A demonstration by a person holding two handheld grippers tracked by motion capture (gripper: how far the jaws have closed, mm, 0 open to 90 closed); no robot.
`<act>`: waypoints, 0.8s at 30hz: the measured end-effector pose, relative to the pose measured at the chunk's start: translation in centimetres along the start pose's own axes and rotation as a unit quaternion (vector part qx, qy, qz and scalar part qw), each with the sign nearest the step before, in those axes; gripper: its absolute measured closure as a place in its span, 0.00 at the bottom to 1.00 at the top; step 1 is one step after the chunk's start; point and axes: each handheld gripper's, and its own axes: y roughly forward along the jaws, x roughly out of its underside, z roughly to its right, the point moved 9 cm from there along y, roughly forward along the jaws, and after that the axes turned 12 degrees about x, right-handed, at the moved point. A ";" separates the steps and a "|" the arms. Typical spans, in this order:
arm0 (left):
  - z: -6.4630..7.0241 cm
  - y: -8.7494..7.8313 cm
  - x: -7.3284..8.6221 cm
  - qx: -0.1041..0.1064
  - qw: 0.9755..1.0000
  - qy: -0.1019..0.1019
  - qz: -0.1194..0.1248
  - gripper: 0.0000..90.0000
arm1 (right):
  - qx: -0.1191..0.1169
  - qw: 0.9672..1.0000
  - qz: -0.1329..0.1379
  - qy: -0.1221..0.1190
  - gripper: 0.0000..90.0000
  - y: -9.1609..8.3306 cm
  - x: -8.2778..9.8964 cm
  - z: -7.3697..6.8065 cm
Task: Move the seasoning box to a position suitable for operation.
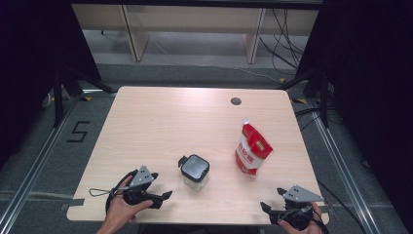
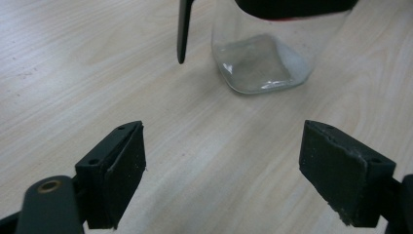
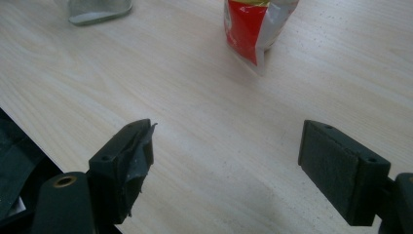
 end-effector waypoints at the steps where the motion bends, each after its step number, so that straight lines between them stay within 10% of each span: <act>1: -0.3 -0.1 -0.1 0.003 1.000 0.008 -0.006 0.19 | 0.007 1.000 -0.004 0.010 0.24 -0.1 0.1 0.0; 19: -3.0 1.1 -1.4 -0.015 1.000 0.008 0.002 0.32 | -0.008 1.000 0.012 -0.005 0.24 0.0 -0.2 -0.2; 24: -4.0 2.0 -2.6 -0.017 0.998 0.058 -0.011 0.39 | -0.006 1.000 0.008 -0.004 0.24 0.0 -0.2 -0.2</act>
